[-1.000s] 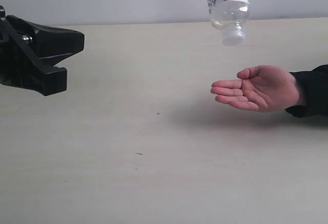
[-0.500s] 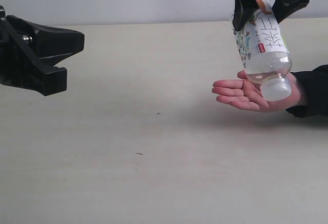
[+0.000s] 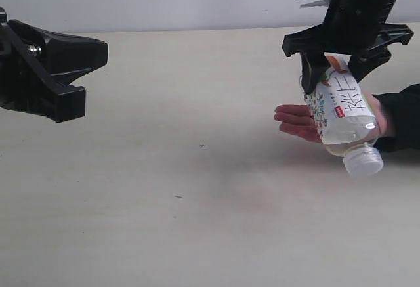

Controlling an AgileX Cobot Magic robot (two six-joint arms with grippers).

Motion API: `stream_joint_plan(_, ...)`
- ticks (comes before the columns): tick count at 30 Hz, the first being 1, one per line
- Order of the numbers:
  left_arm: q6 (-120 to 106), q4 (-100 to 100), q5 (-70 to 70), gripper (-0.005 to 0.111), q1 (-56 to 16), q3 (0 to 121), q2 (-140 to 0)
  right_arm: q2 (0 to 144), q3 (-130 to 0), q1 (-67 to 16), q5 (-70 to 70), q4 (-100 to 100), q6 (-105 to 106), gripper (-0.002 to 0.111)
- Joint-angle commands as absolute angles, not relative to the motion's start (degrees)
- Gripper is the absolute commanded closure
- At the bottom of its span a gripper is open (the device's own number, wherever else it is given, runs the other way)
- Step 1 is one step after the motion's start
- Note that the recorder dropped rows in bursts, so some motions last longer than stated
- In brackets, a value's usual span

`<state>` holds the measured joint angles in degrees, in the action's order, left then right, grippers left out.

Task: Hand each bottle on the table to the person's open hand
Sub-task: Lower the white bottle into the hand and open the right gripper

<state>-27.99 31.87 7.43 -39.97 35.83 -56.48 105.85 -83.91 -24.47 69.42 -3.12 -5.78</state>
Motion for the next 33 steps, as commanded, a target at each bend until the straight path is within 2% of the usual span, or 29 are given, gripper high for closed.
stream_joint_plan(1, -28.23, 31.96, 7.17, 0.106, -39.97, 35.58, -56.03, 106.94, -83.77, -24.27, 65.89, -1.85, -5.62, 0.108)
stream_joint_plan(10, -28.23, 31.96, 7.17, 0.106, -39.97, 35.58, -56.03, 106.94, -83.77, -24.27, 67.22, 0.00, -5.86, 0.108)
stream_joint_plan(13, -28.23, 31.96, 7.17, 0.106, -39.97, 35.58, -56.03, 106.94, -83.77, -24.27, 67.22, 0.00, -5.86, 0.095)
stream_joint_plan(18, -28.23, 31.96, 7.17, 0.106, -39.97, 35.58, -56.03, 106.94, -83.77, -24.27, 66.99, 0.00, -5.86, 0.061)
stream_joint_plan(23, -28.23, 31.96, 7.17, 0.106, -39.97, 35.58, -56.03, 106.94, -83.77, -24.27, 64.32, 0.00, -5.74, 0.034)
stream_joint_plan(27, -28.23, 31.96, 7.17, 0.106, -39.97, 35.58, -56.03, 106.94, -83.77, -24.27, 64.32, 0.00, -5.63, 0.028)
stream_joint_plan(33, -28.23, 31.96, 7.17, 0.106, -39.97, 35.58, -56.03, 106.94, -83.77, -24.27, 63.42, 0.00, -5.17, 0.028)
